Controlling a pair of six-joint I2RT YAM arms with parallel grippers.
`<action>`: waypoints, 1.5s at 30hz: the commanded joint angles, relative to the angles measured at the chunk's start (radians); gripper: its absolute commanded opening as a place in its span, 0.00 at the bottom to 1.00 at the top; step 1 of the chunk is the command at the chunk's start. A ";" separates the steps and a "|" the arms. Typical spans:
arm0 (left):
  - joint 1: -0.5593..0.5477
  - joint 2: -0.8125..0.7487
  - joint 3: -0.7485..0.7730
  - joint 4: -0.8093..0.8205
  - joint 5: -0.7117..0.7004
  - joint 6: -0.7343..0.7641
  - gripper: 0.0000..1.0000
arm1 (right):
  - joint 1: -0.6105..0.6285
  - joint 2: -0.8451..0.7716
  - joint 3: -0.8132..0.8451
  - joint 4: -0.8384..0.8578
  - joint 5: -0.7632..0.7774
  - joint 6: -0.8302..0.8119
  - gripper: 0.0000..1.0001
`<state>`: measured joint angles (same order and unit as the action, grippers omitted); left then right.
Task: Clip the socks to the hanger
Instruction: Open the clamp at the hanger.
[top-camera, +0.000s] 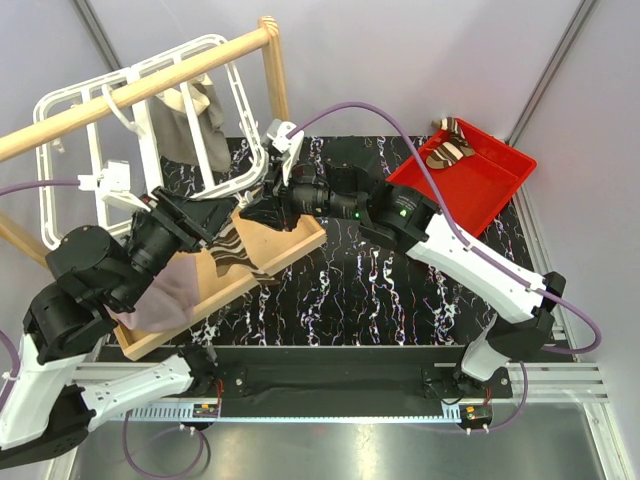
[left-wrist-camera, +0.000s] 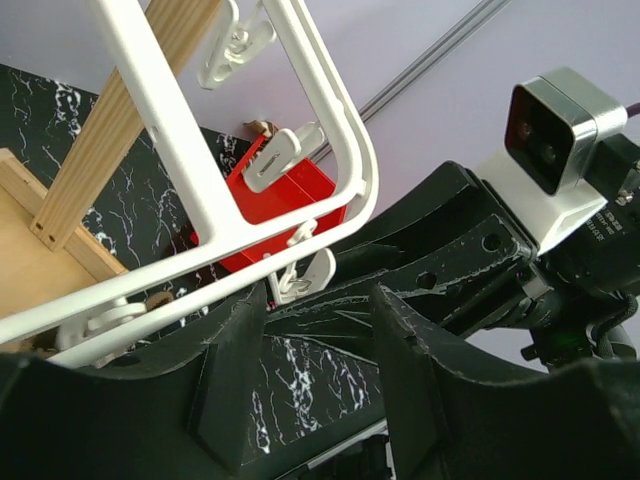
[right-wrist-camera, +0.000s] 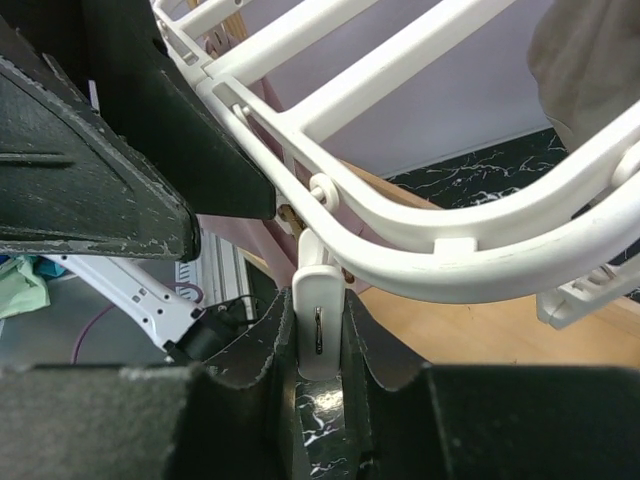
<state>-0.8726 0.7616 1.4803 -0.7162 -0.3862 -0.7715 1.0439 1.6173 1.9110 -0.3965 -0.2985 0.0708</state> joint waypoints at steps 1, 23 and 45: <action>0.006 0.008 -0.003 0.040 -0.036 0.031 0.53 | 0.001 0.003 0.060 -0.064 -0.100 0.040 0.00; 0.006 0.042 -0.058 0.131 -0.166 -0.026 0.49 | 0.002 0.018 0.076 -0.070 -0.142 0.052 0.00; 0.007 0.074 -0.064 0.193 -0.148 -0.018 0.32 | 0.001 0.009 0.019 0.001 -0.197 0.038 0.00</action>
<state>-0.8749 0.8032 1.3964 -0.6331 -0.4801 -0.8150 1.0222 1.6547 1.9381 -0.3943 -0.3607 0.1020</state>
